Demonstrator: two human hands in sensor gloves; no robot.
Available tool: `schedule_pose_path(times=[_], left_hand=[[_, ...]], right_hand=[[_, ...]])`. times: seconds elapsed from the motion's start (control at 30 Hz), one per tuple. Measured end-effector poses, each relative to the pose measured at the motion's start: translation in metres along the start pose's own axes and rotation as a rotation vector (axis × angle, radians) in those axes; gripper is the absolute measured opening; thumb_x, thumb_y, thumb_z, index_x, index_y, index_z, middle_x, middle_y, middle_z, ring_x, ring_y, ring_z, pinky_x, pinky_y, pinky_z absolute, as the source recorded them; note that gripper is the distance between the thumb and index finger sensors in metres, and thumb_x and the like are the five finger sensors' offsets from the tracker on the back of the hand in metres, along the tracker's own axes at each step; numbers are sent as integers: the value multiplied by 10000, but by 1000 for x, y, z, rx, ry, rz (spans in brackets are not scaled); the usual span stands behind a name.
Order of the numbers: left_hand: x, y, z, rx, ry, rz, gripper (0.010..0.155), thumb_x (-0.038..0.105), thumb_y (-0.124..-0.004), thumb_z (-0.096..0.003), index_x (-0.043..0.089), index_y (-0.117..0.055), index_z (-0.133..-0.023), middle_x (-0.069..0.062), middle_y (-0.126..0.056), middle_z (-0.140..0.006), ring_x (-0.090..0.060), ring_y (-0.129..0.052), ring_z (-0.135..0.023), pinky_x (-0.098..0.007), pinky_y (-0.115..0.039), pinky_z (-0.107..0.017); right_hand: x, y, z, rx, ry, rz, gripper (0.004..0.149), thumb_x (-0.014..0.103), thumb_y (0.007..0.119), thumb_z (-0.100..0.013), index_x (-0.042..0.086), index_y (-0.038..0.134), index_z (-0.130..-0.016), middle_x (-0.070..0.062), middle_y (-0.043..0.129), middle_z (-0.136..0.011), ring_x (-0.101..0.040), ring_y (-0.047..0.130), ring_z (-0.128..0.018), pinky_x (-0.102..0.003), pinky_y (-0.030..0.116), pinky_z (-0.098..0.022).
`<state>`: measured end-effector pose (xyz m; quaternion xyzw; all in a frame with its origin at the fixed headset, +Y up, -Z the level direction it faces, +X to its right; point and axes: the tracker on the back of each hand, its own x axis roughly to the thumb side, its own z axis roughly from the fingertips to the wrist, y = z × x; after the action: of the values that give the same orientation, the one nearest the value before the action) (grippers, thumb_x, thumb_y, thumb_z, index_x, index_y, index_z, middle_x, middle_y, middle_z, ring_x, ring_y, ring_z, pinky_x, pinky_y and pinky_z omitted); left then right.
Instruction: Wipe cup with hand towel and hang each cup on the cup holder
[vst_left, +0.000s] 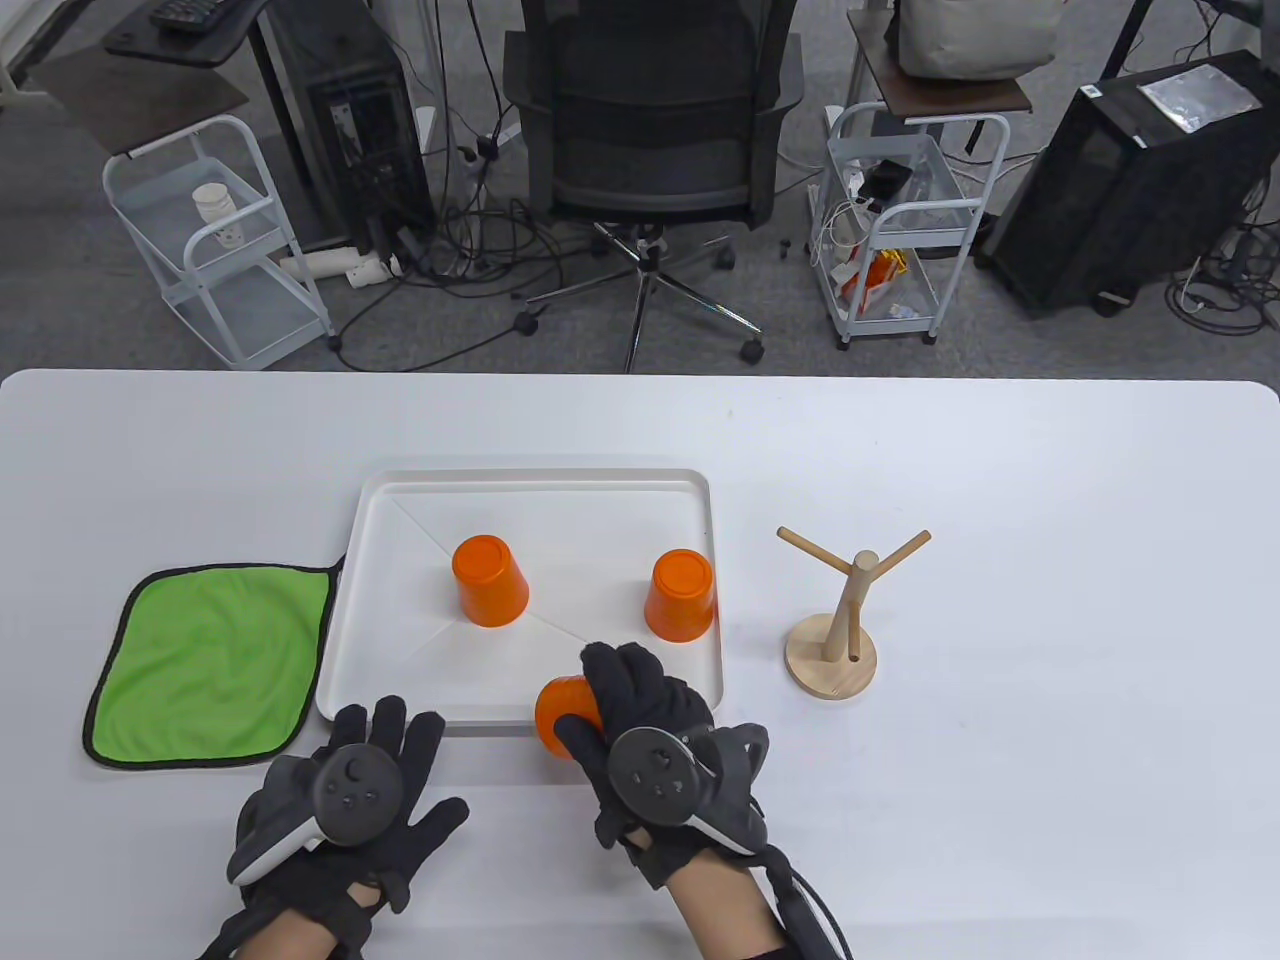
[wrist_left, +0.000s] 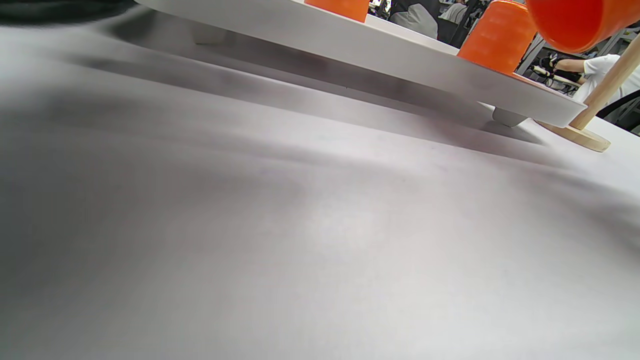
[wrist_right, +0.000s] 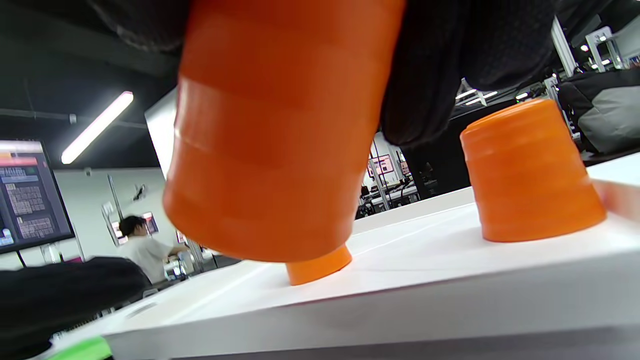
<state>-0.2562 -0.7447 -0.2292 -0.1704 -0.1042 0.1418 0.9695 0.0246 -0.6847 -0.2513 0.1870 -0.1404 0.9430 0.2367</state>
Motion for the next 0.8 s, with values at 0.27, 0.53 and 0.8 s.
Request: schedule_pose_path(times=[0.27, 0.53, 0.8], left_hand=[[0, -1, 0, -5, 13, -9, 870, 706, -543, -434, 259, -183, -1089, -105, -76, -1163, -486, -104, -1027, -684, -296, -731], [1, 0, 0, -2, 19, -16, 868, 704, -545, -434, 262, -186, -1089, -103, -75, -1164, -486, -99, -1027, -685, -289, -731], [-10, 17, 2, 56, 59, -32, 860, 693, -566, -431, 268, -221, -1094, -97, -86, -1170, -479, -93, -1032, -691, -264, -730]], right_hand=[[-15, 2, 20, -33, 72, -249, 714, 554, 602, -484, 119, 421, -1019, -236, 674, -977, -403, 959, -643, -596, 753, -561], [-21, 7, 23, -20, 111, -346, 725, 568, 574, -493, 109, 386, -1021, -228, 668, -976, -381, 966, -639, -579, 766, -558], [-24, 8, 24, -5, 119, -392, 728, 576, 565, -495, 108, 379, -1021, -221, 664, -980, -372, 967, -646, -572, 769, -563]])
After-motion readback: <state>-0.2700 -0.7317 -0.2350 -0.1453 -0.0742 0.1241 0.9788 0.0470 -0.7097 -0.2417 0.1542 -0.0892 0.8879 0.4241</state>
